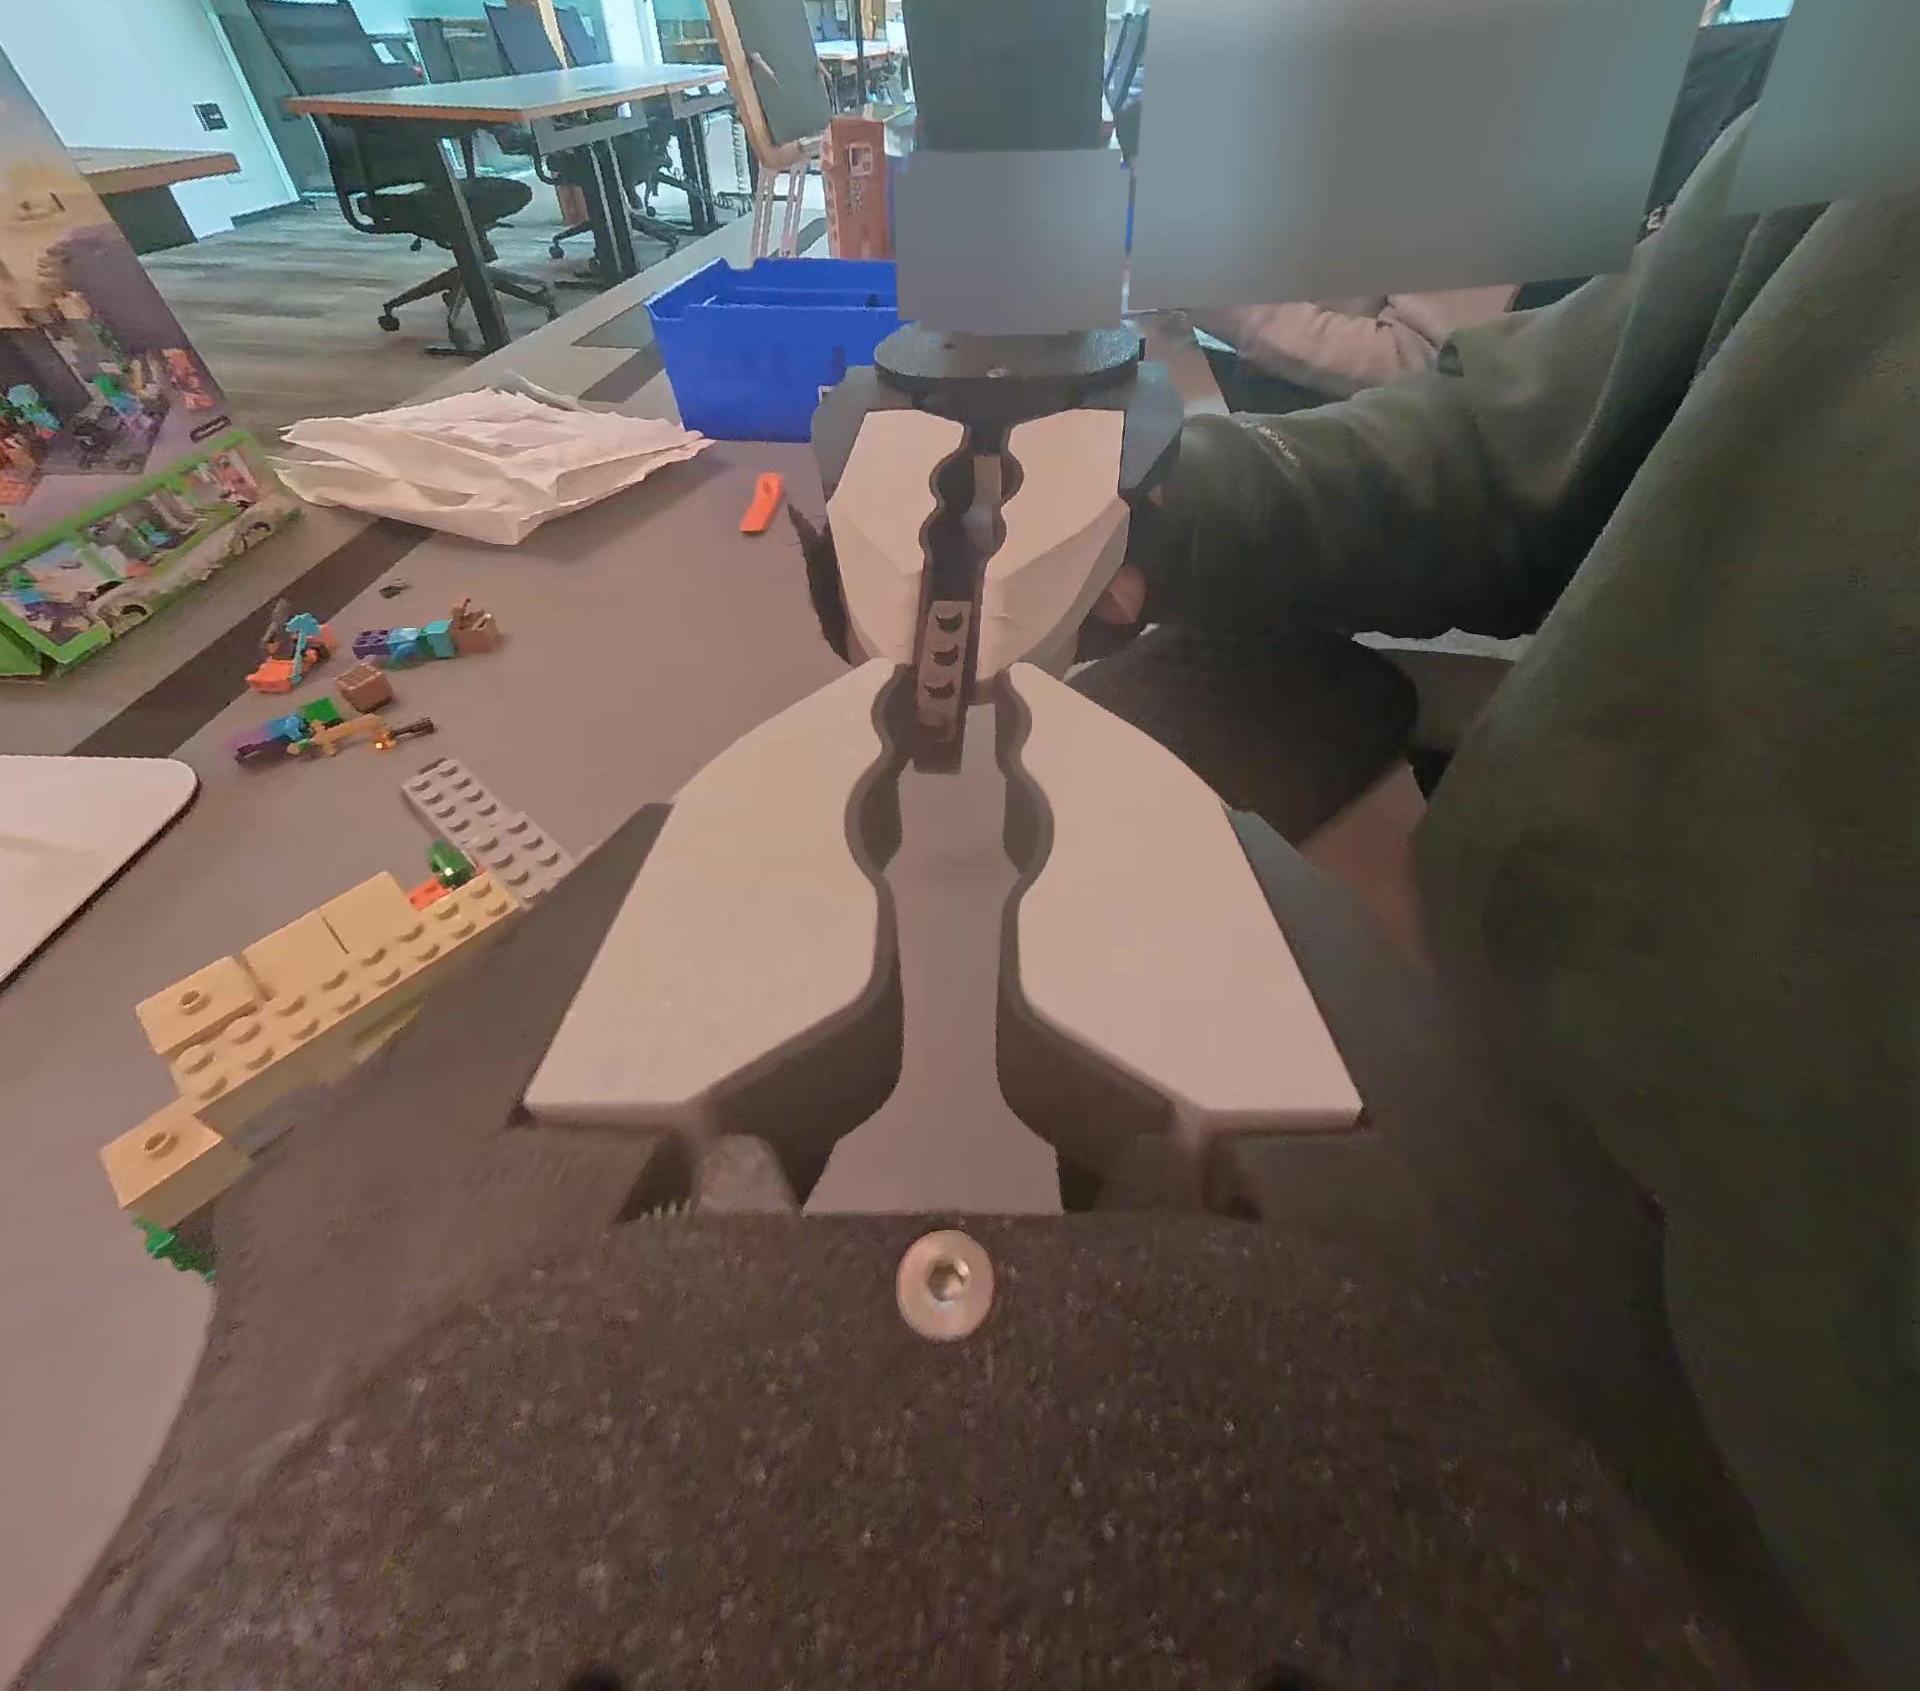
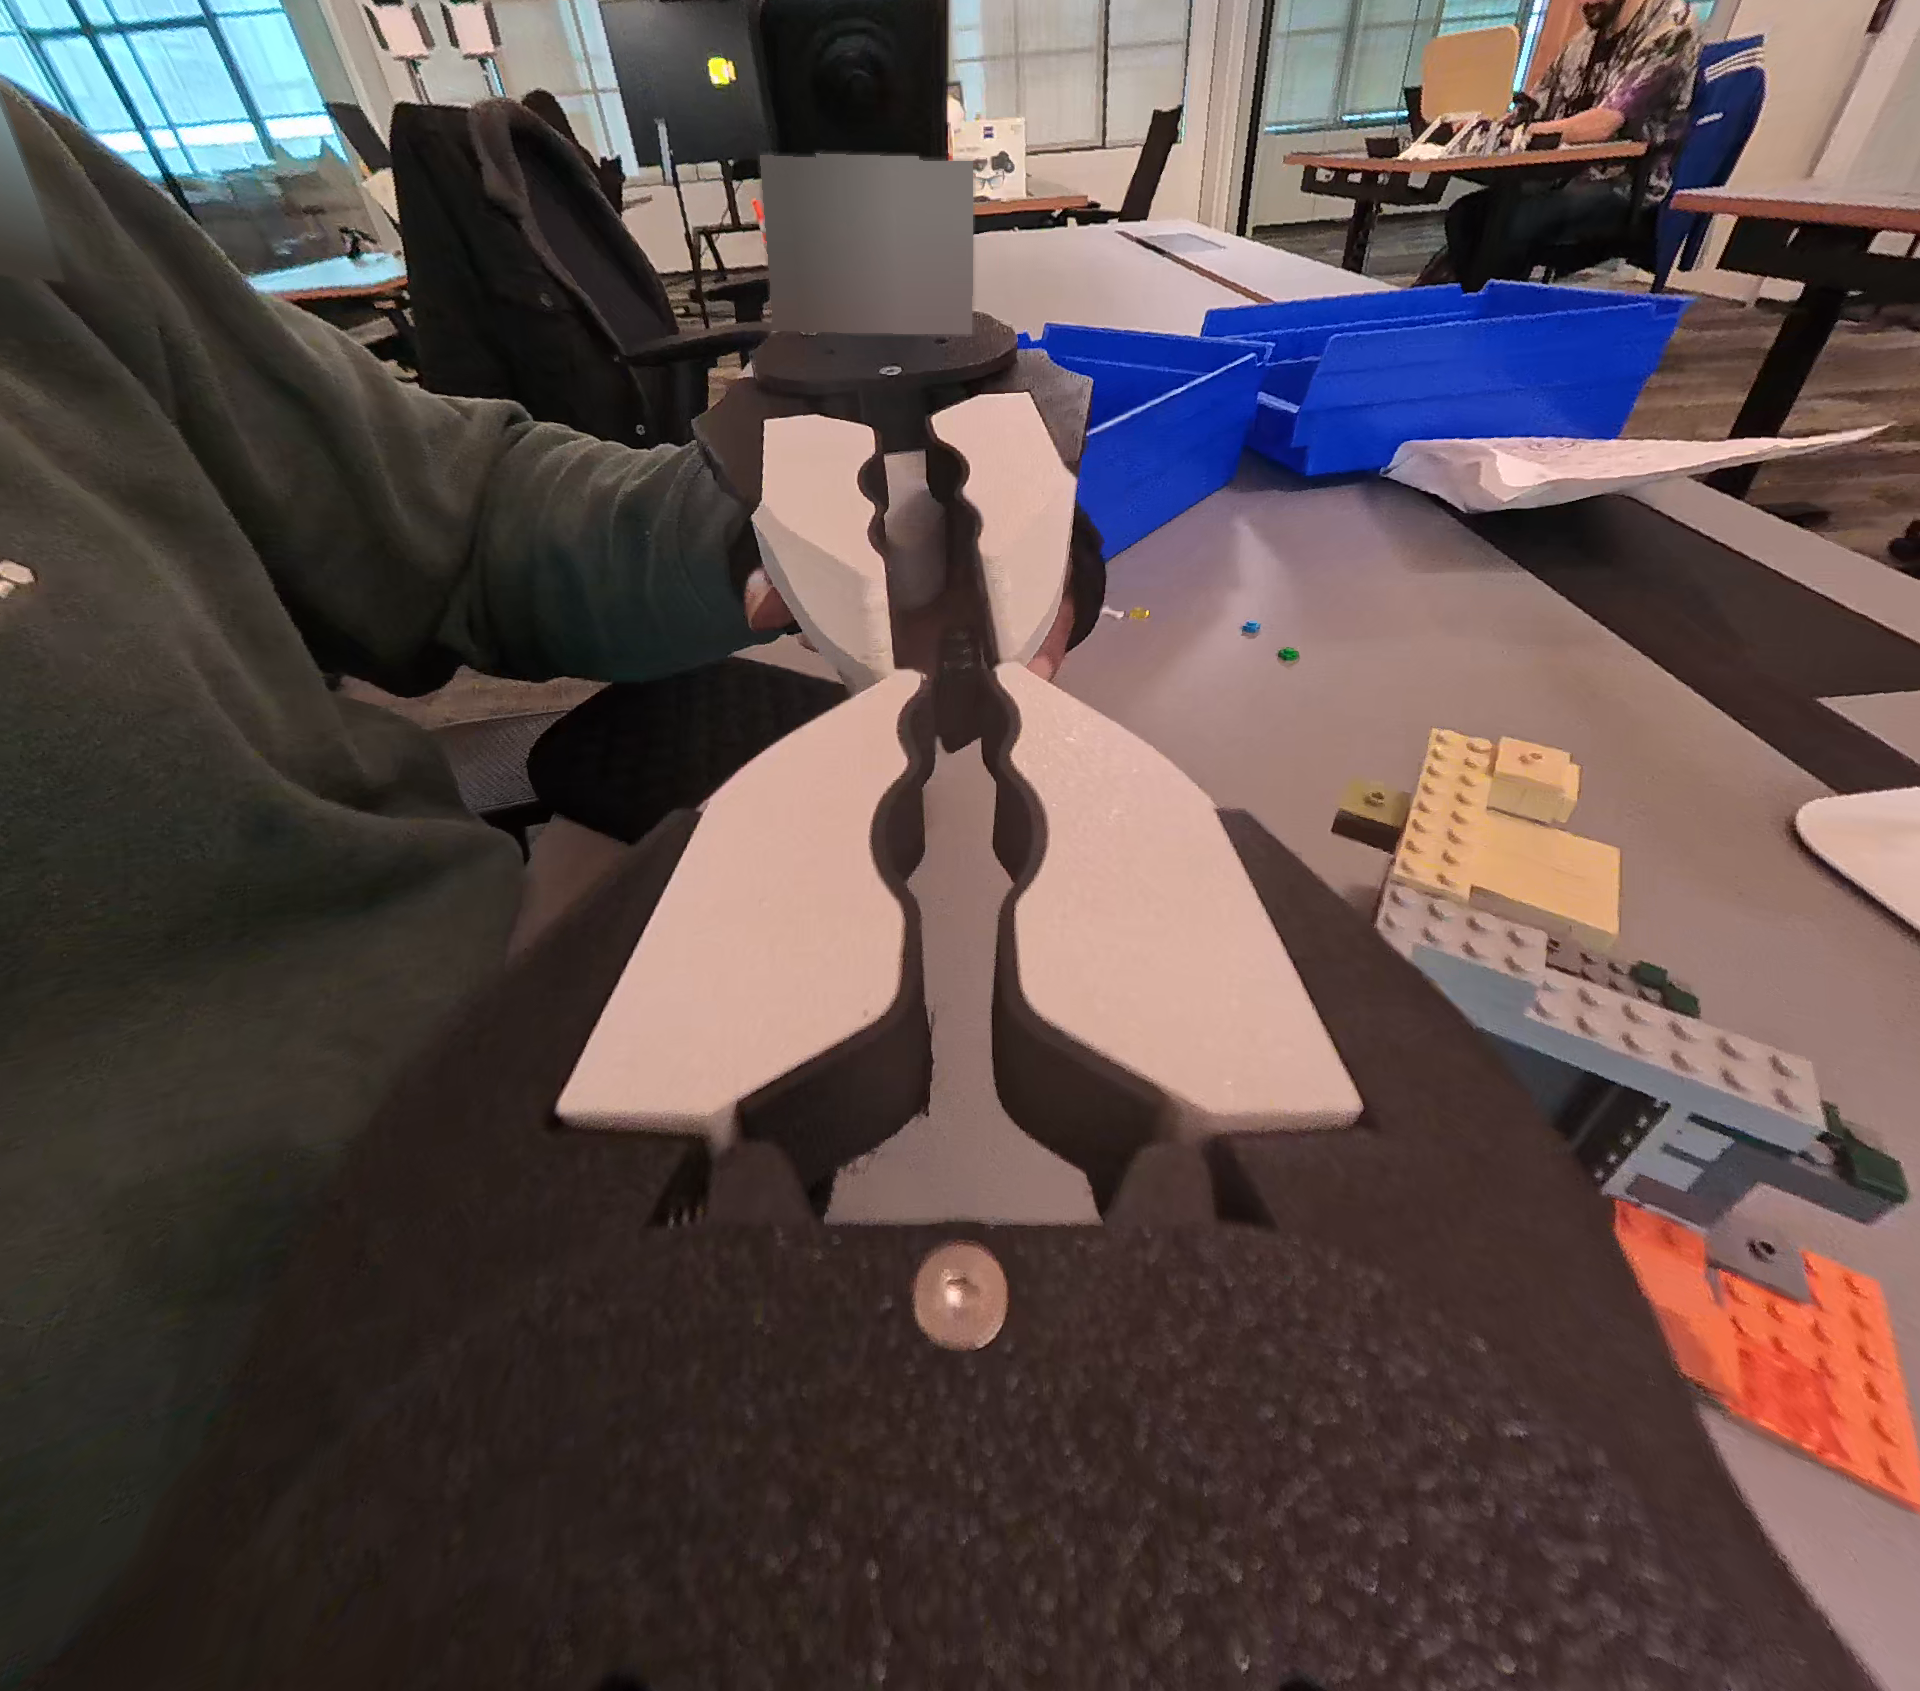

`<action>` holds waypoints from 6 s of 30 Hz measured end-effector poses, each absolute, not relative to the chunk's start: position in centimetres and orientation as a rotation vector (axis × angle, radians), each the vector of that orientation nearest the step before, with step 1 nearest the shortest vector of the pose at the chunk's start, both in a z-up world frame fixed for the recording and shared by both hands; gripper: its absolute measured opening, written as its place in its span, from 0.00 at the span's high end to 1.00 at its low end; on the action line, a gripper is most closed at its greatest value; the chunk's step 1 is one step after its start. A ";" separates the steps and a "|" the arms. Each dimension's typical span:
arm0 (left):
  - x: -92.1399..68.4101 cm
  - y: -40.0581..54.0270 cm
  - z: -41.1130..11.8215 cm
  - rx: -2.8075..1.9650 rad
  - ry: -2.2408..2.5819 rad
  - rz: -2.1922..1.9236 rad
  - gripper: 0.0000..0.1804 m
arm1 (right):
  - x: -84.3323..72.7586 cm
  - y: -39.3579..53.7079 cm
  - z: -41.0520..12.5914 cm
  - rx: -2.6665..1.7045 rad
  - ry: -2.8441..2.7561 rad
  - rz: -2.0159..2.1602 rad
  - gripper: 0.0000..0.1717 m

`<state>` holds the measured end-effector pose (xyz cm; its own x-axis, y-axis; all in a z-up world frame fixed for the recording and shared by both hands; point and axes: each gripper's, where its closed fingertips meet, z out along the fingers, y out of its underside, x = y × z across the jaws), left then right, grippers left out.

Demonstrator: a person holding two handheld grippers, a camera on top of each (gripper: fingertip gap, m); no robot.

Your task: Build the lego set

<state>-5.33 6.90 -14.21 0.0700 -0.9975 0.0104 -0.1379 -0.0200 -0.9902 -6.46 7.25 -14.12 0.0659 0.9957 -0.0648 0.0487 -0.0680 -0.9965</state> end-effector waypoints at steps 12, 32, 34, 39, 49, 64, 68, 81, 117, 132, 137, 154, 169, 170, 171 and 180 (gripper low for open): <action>-4.8 9.2 -23.7 -1.571 1.378 -0.954 0.96 | -2.3 10.0 -20.5 -1.574 -1.265 0.912 0.92; -5.0 10.3 -29.8 -1.765 1.583 -0.767 0.92 | -1.0 10.7 -22.5 -1.653 -1.172 0.894 0.94; -5.1 10.5 -29.9 -1.763 1.583 -0.757 0.92 | -1.0 10.7 -22.5 -1.653 -1.169 0.897 0.94; -5.8 10.7 -28.8 -1.753 1.526 -0.751 0.92 | -1.2 10.7 -22.4 -1.645 -1.167 0.900 0.95; -9.9 11.8 -22.7 -1.687 1.168 -0.668 1.00 | -0.5 13.2 -21.2 -1.664 -0.938 0.865 0.95; -35.2 15.5 -11.1 -1.805 0.529 -0.025 1.00 | -0.4 14.3 -21.6 -1.701 -0.809 0.830 0.98; -45.6 17.5 -11.9 -2.031 0.389 0.080 1.00 | -0.6 14.1 -21.7 -1.697 -0.818 0.840 0.98; -57.5 22.4 -25.7 -2.646 0.304 0.140 0.89 | -0.5 14.1 -22.0 -1.701 -0.815 0.843 0.98; -23.7 17.1 -10.0 -1.759 0.576 -0.910 0.92 | -5.6 11.8 -16.3 -1.462 -0.967 0.635 0.98; -6.3 10.4 -12.0 -1.559 0.455 -1.713 0.92 | -7.0 10.6 -12.3 -1.218 -0.940 0.291 0.89; -5.7 9.6 -13.3 -1.618 0.490 -1.722 0.92 | -7.0 9.9 -13.3 -1.150 -1.098 0.219 0.93; -4.8 6.9 -14.0 -1.303 1.054 -0.724 0.87 | -4.7 8.3 -13.4 -1.554 -0.409 1.604 0.93; -4.3 6.0 -14.4 -1.143 1.180 -0.439 0.96 | -5.7 6.6 -13.9 -1.571 -0.157 2.124 0.93; -4.4 5.9 -14.5 -1.150 1.187 -0.457 0.96 | -5.7 6.5 -14.0 -1.576 -0.185 2.114 0.93; -4.4 5.9 -14.6 -1.162 1.195 -0.489 0.96 | -5.7 6.4 -14.1 -1.584 -0.231 2.091 0.93; -4.4 4.9 -16.6 -1.298 1.365 -0.869 0.96 | -3.7 5.5 -16.2 -1.554 -1.195 1.173 0.89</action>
<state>-4.37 4.85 -16.65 0.0977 -0.9774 -0.1876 -0.2432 0.1593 -0.9568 -3.68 5.51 -16.17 0.1115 0.9768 -0.1826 0.2007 -0.2021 -0.9586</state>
